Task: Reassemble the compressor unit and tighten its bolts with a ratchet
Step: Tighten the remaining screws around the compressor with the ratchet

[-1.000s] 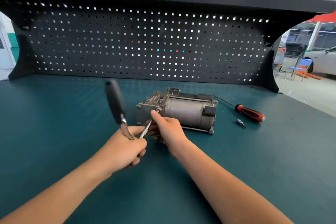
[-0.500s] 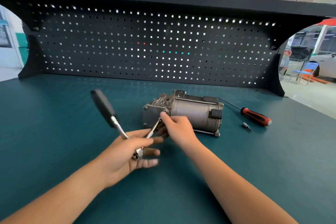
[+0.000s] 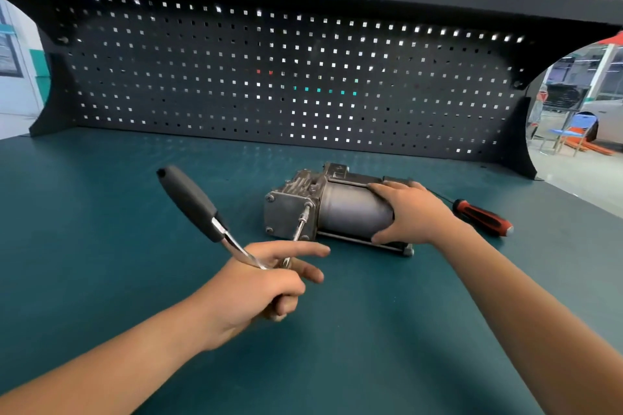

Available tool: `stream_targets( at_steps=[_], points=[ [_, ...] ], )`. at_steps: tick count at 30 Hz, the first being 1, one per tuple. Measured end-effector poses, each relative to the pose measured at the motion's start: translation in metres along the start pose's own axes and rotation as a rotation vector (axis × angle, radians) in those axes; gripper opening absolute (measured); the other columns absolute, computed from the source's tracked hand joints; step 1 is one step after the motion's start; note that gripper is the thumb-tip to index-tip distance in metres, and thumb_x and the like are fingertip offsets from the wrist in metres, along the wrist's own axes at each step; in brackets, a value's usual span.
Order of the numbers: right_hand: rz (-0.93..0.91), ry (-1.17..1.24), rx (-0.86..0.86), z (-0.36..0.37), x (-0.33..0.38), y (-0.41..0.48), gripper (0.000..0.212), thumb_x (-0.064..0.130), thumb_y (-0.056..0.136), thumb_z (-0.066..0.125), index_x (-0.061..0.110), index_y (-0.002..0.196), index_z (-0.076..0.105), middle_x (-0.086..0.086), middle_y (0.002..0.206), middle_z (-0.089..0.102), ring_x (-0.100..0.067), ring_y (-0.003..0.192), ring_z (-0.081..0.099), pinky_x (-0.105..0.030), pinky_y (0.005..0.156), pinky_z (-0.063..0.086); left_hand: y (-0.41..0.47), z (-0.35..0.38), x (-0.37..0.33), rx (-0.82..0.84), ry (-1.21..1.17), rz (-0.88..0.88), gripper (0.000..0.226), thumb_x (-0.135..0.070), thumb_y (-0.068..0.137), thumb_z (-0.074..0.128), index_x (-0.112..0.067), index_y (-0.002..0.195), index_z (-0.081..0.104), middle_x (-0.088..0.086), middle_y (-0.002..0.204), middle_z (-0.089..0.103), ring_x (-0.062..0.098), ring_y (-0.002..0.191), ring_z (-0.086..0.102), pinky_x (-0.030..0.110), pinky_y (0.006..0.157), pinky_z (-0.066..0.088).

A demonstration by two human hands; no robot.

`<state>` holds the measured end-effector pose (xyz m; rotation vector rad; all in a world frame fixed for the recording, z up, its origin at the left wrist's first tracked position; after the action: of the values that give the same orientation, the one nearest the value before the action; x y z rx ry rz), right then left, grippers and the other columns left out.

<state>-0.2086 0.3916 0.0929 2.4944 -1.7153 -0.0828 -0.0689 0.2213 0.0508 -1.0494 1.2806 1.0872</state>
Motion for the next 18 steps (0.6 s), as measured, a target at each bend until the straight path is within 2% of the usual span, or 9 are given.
stream_targets(
  at_steps=[2, 4, 6, 7, 9, 11, 15, 16, 18],
  points=[
    [-0.017, -0.001, -0.031, -0.001, 0.000, 0.001, 0.097, 0.049, 0.066, 0.075, 0.031, 0.146, 0.024, 0.001, 0.151, 0.030, -0.027, 0.137, 0.026, -0.043, 0.110, 0.029, 0.001, -0.013, 0.000, -0.116, -0.003, 0.047, 0.056, -0.002, 0.050, 0.051, -0.032, 0.091, 0.073, -0.010, 0.091, 0.071, 0.013, 0.040, 0.048, 0.020, 0.042, 0.039],
    [-0.029, 0.013, -0.042, -0.002, -0.002, 0.001, 0.096, 0.049, 0.065, 0.076, 0.032, 0.145, 0.025, 0.001, 0.150, 0.033, -0.026, 0.136, 0.028, -0.042, 0.109, 0.029, 0.001, -0.026, 0.000, -0.217, -0.043, 0.092, 0.064, 0.001, 0.046, 0.052, -0.033, 0.098, 0.069, -0.018, 0.101, 0.067, 0.016, 0.059, 0.066, 0.024, 0.050, 0.048],
    [-0.038, 0.011, -0.056, -0.004, -0.002, 0.000, 0.096, 0.049, 0.063, 0.077, 0.031, 0.144, 0.028, 0.001, 0.147, 0.037, -0.027, 0.133, 0.032, -0.039, 0.108, 0.031, 0.000, -0.031, 0.001, -0.221, -0.118, 0.102, 0.068, 0.005, 0.044, 0.051, -0.030, 0.100, 0.066, -0.021, 0.109, 0.062, 0.020, 0.080, 0.071, 0.031, 0.064, 0.052],
    [-0.042, 0.005, -0.066, -0.006, -0.002, 0.000, 0.096, 0.049, 0.063, 0.077, 0.031, 0.144, 0.029, 0.001, 0.145, 0.040, -0.027, 0.130, 0.035, -0.038, 0.107, 0.032, 0.004, -0.030, 0.001, -0.199, -0.151, 0.098, 0.068, 0.007, 0.042, 0.053, -0.029, 0.097, 0.068, -0.019, 0.111, 0.062, 0.022, 0.084, 0.071, 0.031, 0.067, 0.053],
    [-0.053, -0.013, -0.077, -0.009, 0.000, 0.001, 0.095, 0.050, 0.062, 0.078, 0.030, 0.143, 0.032, 0.003, 0.139, 0.046, -0.028, 0.124, 0.041, -0.036, 0.103, 0.035, 0.008, -0.026, 0.001, -0.162, -0.156, 0.080, 0.059, 0.007, 0.040, 0.061, -0.026, 0.086, 0.075, -0.014, 0.110, 0.067, 0.022, 0.085, 0.071, 0.030, 0.070, 0.052],
    [-0.058, -0.020, -0.078, -0.010, 0.001, 0.003, 0.095, 0.050, 0.061, 0.078, 0.030, 0.143, 0.033, 0.004, 0.135, 0.050, -0.027, 0.122, 0.044, -0.037, 0.101, 0.038, 0.008, -0.025, 0.000, -0.160, -0.078, 0.053, 0.043, 0.005, 0.051, 0.067, -0.026, 0.080, 0.076, -0.010, 0.115, 0.066, 0.020, 0.084, 0.070, 0.032, 0.075, 0.048],
    [-0.056, -0.016, -0.075, -0.011, 0.000, 0.004, 0.096, 0.050, 0.061, 0.078, 0.030, 0.143, 0.033, 0.005, 0.135, 0.051, -0.026, 0.123, 0.044, -0.038, 0.099, 0.040, -0.001, -0.021, -0.015, -0.100, 0.029, 0.059, 0.038, 0.009, 0.061, 0.057, -0.021, 0.074, 0.076, -0.021, 0.119, 0.055, 0.021, 0.074, 0.072, 0.022, 0.056, 0.051],
    [-0.055, -0.009, -0.074, -0.011, -0.001, 0.004, 0.095, 0.051, 0.062, 0.078, 0.031, 0.143, 0.032, 0.005, 0.136, 0.050, -0.026, 0.125, 0.042, -0.039, 0.100, 0.040, -0.003, -0.025, -0.015, -0.091, 0.006, 0.027, 0.038, 0.012, 0.065, 0.057, -0.020, 0.074, 0.076, -0.018, 0.117, 0.058, 0.021, 0.072, 0.072, 0.019, 0.052, 0.050],
    [-0.044, 0.009, -0.063, -0.010, -0.003, 0.003, 0.095, 0.052, 0.062, 0.077, 0.034, 0.143, 0.031, 0.006, 0.140, 0.046, -0.026, 0.129, 0.037, -0.041, 0.101, 0.039, -0.005, -0.036, -0.012, -0.099, -0.169, -0.041, 0.047, 0.021, 0.071, 0.046, -0.014, 0.075, 0.077, -0.002, 0.108, 0.069, 0.019, 0.067, 0.071, 0.019, 0.048, 0.052]
  ],
)
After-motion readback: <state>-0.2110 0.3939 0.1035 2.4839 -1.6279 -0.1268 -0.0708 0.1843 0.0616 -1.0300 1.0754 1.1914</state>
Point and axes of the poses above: each hand's wrist, its own y-axis towards the middle knuckle, its own z-axis out of the palm, x = y × z, the point moved 8 cm from there along y, towards the middle knuckle
